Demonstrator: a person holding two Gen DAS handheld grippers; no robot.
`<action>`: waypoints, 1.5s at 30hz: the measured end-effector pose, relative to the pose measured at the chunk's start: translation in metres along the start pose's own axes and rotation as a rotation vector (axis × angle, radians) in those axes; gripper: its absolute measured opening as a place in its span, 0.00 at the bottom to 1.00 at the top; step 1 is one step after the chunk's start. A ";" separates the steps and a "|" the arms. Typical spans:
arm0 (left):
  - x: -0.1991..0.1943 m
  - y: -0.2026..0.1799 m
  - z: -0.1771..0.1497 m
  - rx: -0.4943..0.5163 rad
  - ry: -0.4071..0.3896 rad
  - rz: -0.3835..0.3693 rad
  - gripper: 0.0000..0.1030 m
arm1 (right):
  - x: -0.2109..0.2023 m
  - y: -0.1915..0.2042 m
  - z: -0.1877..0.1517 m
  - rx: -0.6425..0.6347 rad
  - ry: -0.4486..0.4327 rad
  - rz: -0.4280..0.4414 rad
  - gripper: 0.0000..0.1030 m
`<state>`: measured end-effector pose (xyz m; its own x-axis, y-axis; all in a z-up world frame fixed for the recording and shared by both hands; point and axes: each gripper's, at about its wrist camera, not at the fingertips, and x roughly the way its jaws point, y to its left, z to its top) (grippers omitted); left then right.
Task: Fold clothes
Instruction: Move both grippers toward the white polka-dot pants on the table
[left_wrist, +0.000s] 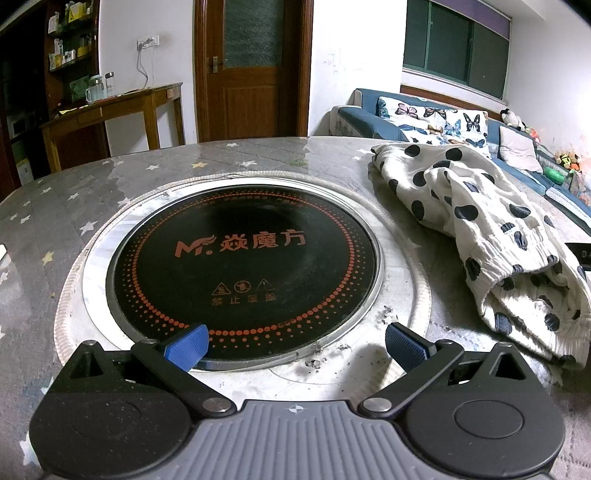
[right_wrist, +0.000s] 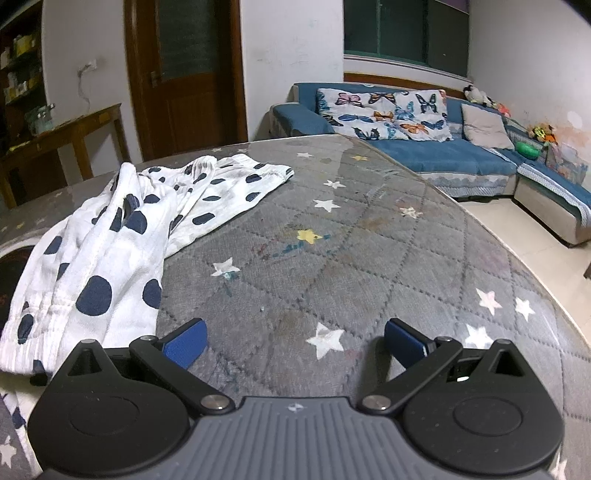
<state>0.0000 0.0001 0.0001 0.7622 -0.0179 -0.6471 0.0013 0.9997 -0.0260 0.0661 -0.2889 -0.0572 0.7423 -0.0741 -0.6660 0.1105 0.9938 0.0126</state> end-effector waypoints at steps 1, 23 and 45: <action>0.000 0.000 0.000 0.000 0.000 0.000 1.00 | 0.000 0.000 0.000 -0.003 -0.001 0.003 1.00; -0.028 -0.039 0.009 0.088 -0.036 -0.059 1.00 | -0.084 0.007 -0.026 -0.027 -0.168 0.119 1.00; -0.058 -0.067 0.008 0.148 -0.059 -0.084 1.00 | -0.121 0.034 -0.056 -0.096 -0.154 0.165 1.00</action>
<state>-0.0392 -0.0658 0.0450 0.7922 -0.1046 -0.6013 0.1582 0.9867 0.0368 -0.0565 -0.2411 -0.0180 0.8380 0.0856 -0.5389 -0.0787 0.9963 0.0359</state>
